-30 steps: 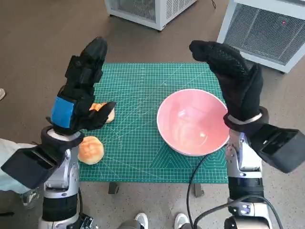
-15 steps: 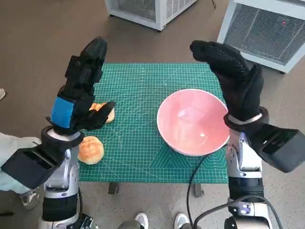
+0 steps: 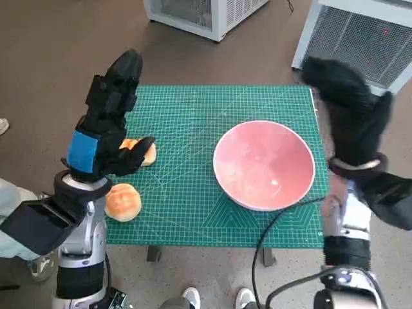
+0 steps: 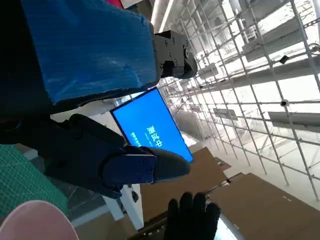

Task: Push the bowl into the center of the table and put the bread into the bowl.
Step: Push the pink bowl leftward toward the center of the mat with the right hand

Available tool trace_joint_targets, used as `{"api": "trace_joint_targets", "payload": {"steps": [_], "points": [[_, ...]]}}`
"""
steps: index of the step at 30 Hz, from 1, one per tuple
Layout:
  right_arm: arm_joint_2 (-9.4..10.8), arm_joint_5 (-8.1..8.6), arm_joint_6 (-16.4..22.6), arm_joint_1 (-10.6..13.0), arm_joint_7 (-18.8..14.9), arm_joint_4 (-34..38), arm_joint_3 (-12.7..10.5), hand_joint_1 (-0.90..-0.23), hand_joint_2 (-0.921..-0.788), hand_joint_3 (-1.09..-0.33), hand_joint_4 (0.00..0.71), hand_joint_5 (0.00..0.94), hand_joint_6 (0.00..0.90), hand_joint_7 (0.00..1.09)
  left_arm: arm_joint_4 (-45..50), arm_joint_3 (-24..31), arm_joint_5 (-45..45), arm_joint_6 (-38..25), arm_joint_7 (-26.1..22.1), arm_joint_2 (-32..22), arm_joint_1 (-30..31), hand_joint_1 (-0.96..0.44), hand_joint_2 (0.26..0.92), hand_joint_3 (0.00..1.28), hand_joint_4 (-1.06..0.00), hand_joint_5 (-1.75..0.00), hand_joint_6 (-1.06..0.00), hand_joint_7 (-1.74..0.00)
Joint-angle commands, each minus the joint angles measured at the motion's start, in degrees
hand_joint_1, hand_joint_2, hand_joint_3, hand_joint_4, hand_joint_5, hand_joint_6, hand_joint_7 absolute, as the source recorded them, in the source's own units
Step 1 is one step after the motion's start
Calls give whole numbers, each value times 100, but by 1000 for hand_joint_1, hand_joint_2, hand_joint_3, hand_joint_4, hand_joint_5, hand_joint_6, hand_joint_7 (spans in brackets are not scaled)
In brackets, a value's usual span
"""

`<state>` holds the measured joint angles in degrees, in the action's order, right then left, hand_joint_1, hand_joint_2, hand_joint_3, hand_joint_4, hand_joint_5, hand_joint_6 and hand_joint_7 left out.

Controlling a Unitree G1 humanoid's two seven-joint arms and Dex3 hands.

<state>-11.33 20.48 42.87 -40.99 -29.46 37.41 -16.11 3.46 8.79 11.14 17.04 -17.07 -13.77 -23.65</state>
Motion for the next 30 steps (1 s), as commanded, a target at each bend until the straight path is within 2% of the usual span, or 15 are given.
{"api": "trace_joint_targets", "payload": {"steps": [1, 5, 9, 17, 23, 30], "points": [[-194, 23, 293, -122, 156, 761, -304, -707, -921, -818, 213, 30, 8, 632, 69, 28, -6, 64, 41, -14, 82, -660, 921, 428, -53, 0, 1, -401], [-309, -10, 504, -215, 261, 1283, -461, -698, -921, -831, 227, 34, 18, 638, 90, 32, -13, 71, 55, -7, 105, -660, 921, 428, -53, 0, 1, -395], [-425, -120, 660, -271, 453, 1762, -558, -677, -921, -870, 229, 30, 12, 640, 94, 33, 1, 73, 50, -3, 130, -668, 921, 428, -53, 0, 1, -393], [-590, -288, 691, -313, 887, 2595, -665, -661, -921, -932, 241, 25, 0, 674, 177, 39, -13, 15, 72, -29, 181, -676, 921, 430, -50, -1, -5, -399], [-530, -294, 551, -316, 1069, 2989, -735, -655, -921, -940, 243, 23, -1, 664, 232, 73, 65, -106, 46, -68, 200, -675, 921, 429, -54, -3, -6, -403], [-357, -314, 295, -297, 1128, 3337, -756, -649, -921, -951, 237, 17, 2, 677, 281, 89, 116, -198, 22, -85, 215, -667, 921, 428, -57, -4, -6, -407]]}}
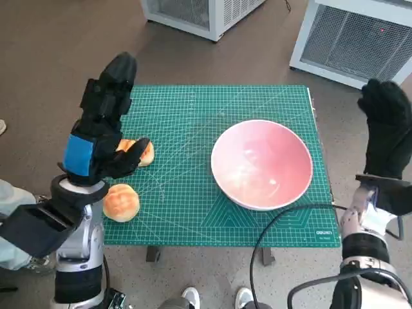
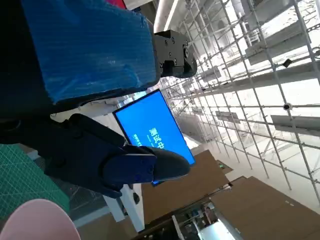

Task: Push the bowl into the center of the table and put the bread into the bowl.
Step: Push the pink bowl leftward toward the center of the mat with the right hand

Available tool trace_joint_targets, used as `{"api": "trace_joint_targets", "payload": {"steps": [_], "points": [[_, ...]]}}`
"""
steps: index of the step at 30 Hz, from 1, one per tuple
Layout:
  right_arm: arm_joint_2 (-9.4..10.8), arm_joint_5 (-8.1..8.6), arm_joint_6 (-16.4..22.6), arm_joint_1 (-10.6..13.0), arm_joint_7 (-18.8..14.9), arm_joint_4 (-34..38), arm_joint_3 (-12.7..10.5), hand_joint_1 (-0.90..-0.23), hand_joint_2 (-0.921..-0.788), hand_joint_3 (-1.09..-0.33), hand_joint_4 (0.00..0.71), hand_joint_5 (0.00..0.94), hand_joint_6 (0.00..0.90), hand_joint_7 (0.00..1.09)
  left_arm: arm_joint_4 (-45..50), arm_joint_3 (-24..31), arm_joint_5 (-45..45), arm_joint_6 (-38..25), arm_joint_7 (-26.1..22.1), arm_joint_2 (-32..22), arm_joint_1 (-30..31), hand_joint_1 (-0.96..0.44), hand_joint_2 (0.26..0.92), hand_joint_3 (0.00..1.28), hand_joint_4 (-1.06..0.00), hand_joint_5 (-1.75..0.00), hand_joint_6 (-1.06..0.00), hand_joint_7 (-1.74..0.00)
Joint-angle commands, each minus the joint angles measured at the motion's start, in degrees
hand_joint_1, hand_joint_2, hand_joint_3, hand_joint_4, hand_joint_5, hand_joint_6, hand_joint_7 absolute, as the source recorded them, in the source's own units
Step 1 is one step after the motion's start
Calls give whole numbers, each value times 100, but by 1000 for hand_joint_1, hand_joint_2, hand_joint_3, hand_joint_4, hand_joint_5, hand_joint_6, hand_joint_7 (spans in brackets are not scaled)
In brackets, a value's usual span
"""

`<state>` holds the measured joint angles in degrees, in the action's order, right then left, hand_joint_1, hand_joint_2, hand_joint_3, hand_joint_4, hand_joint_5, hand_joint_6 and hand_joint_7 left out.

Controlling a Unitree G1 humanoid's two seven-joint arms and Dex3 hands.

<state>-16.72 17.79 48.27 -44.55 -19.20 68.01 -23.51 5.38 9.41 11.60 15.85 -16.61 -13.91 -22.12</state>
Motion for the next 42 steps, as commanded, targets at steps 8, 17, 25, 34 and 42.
{"api": "trace_joint_targets", "payload": {"steps": [8, 17, 25, 34, 42], "points": [[376, -41, -746, 34, 151, 528, -54, -654, -921, -946, 236, 14, 0, 686, 174, 52, 103, -151, -46, -94, 92, -661, 921, 429, -57, -4, -3, -412], [575, -64, -1296, -31, 271, 678, -100, -638, -921, -961, 242, 14, 18, 693, 259, 89, 120, -188, -38, -127, 154, -663, 921, 430, -56, -2, 0, -417], [778, -77, -1669, -96, 375, 734, -116, -611, -921, -1001, 232, 7, 27, 694, 396, 120, 118, -270, 10, -131, 239, -670, 921, 428, -56, -2, 1, -418], [983, -88, -2007, -175, 346, 771, -139, -622, -921, -958, 228, 4, 51, 704, 524, 144, 19, -296, 106, -148, 338, -681, 921, 418, -54, -1, 1, -412], [1053, -157, -2200, -223, 383, 791, -104, -616, -921, -972, 218, 0, 24, 695, 622, 185, -86, -240, 194, -178, 453, -677, 921, 419, -54, 0, 1, -399]]}}
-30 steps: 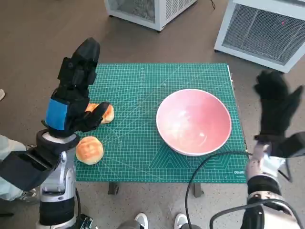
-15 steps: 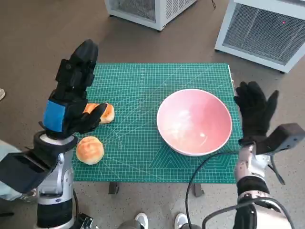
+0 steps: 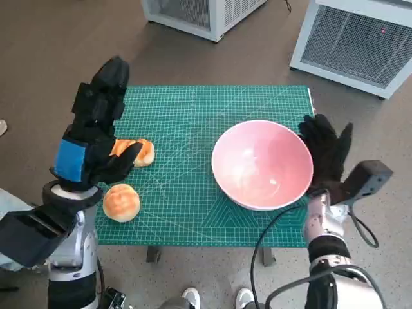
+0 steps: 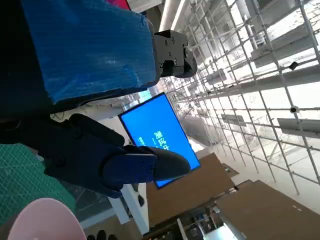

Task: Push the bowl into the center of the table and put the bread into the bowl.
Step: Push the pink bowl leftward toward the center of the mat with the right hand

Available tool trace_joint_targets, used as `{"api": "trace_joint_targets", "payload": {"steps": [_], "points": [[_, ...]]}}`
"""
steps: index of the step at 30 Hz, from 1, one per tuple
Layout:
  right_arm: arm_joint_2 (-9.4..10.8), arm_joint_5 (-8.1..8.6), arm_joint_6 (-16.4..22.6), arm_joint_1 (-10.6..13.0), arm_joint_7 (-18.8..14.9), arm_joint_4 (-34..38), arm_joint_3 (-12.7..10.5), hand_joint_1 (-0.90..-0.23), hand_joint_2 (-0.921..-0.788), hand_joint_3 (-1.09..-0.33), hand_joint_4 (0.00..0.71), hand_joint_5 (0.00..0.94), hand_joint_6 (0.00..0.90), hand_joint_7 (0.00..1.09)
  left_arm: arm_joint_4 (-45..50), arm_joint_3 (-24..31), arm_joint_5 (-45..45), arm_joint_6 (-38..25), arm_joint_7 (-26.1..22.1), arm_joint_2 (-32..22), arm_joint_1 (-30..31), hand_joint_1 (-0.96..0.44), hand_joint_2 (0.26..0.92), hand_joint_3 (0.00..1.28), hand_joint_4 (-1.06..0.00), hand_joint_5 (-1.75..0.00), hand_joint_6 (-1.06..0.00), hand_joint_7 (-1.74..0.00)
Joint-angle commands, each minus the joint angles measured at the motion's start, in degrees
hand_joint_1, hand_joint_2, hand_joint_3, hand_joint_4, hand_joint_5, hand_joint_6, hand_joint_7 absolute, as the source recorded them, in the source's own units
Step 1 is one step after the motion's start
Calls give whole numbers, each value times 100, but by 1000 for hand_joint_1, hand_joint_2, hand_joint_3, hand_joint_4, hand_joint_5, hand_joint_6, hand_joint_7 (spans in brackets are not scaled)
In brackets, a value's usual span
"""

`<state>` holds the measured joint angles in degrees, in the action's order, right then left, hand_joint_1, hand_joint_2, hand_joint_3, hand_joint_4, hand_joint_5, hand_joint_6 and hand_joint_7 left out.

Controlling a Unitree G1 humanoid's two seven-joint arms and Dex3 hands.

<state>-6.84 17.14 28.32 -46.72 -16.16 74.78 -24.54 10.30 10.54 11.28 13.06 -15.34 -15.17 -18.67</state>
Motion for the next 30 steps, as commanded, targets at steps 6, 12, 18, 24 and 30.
{"api": "trace_joint_targets", "payload": {"steps": [6, 12, 18, 24, 30], "points": [[167, -45, -319, -94, 121, 119, -97, -621, -921, -976, 211, 0, 11, 687, 235, 107, -47, -18, 112, -65, 184, -681, 921, 421, -53, 0, 1, -393], [290, -39, -352, -174, 156, 115, -139, -613, -921, -978, 221, 6, 36, 689, 367, 125, -42, -111, 160, -64, 268, -697, 921, 422, -52, 0, 0, -397], [387, -26, -390, -258, 96, 111, -185, -615, -921, -978, 228, 9, 50, 682, 506, 139, -59, -171, 181, -92, 352, -694, 921, 418, -52, 0, 1, -400], [484, -24, -451, -335, 5, 123, -224, -629, -921, -970, 228, 8, 54, 669, 630, 164, -56, -261, 204, -105, 414, -694, 921, 420, -51, 0, 1, -397], [633, -135, -447, -421, 52, 133, -150, -633, -921, -963, 223, 4, 46, 646, 729, 183, -89, -334, 246, -112, 482, -690, 921, 422, -46, 0, 1, -391]]}}
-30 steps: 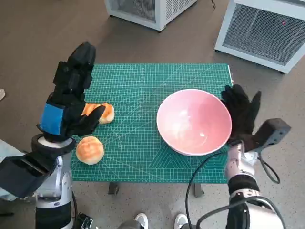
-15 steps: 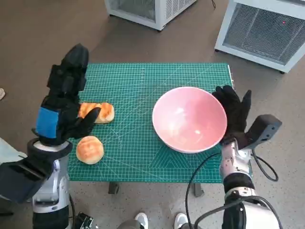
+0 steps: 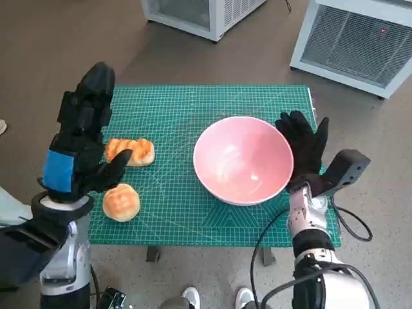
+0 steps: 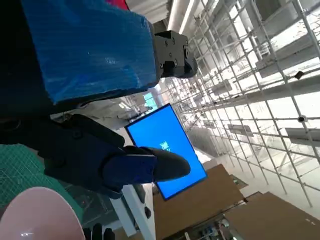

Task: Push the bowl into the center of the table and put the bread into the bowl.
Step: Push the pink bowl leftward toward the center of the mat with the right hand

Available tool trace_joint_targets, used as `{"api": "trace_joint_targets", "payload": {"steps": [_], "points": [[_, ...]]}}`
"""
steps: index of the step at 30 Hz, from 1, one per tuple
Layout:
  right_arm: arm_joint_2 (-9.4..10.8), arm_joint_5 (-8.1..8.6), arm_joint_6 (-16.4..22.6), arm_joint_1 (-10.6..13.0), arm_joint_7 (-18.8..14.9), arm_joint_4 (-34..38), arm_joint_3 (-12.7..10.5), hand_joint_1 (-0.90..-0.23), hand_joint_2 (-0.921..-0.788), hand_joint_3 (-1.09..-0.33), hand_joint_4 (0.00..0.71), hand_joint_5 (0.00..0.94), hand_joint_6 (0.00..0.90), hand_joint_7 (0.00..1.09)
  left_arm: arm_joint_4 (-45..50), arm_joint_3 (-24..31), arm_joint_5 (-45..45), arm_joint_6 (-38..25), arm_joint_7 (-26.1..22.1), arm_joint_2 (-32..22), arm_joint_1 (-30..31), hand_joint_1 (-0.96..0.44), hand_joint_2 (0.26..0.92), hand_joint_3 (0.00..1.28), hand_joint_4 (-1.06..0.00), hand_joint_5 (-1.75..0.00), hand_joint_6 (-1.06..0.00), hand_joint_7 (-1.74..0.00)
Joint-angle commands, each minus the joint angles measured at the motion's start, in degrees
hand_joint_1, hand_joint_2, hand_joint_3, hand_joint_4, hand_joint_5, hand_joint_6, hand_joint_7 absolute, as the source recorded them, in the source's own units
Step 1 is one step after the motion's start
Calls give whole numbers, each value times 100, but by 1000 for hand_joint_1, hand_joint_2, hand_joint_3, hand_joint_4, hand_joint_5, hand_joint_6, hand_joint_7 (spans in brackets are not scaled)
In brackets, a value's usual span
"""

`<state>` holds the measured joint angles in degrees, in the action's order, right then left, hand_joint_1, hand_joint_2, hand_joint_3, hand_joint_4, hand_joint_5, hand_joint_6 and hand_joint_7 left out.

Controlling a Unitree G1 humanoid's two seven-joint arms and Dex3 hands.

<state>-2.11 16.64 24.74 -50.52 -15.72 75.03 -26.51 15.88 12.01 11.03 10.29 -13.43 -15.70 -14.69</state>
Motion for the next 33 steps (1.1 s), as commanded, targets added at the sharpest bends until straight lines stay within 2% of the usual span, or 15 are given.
{"api": "trace_joint_targets", "payload": {"steps": [1, 7, 14, 19, 24, 33], "points": [[183, -111, -93, -56, 29, 111, 68, -630, -921, -963, 223, 4, 45, 642, 188, 38, -65, -67, 60, -60, 96, -690, 921, 422, -45, 0, 1, -390], [283, -238, -157, -116, 135, 138, 150, -618, -921, -969, 224, 3, 55, 604, 271, 57, -54, -118, 74, -59, 149, -690, 921, 423, -42, 0, 1, -386], [388, -317, -216, -177, 221, 151, 236, -647, -921, -925, 231, 5, 74, 569, 388, 72, -65, -173, 116, -55, 226, -685, 921, 423, -40, 0, 1, -385], [467, -374, -319, -246, 281, 168, 251, -658, -921, -931, 247, 8, 93, 538, 468, 94, -82, -212, 153, -64, 281, -684, 921, 424, -41, 0, 0, -387], [551, -435, -410, -294, 305, 178, 269, -650, -921, -943, 253, 6, 107, 504, 538, 100, -108, -233, 187, -63, 342, -684, 921, 424, -42, -1, 1, -391], [609, -505, -508, -359, 219, 174, 330, -647, -921, -904, 258, 4, 139, 484, 653, 116, -156, -294, 245, -46, 426, -683, 921, 425, -41, 0, 1, -383]]}}
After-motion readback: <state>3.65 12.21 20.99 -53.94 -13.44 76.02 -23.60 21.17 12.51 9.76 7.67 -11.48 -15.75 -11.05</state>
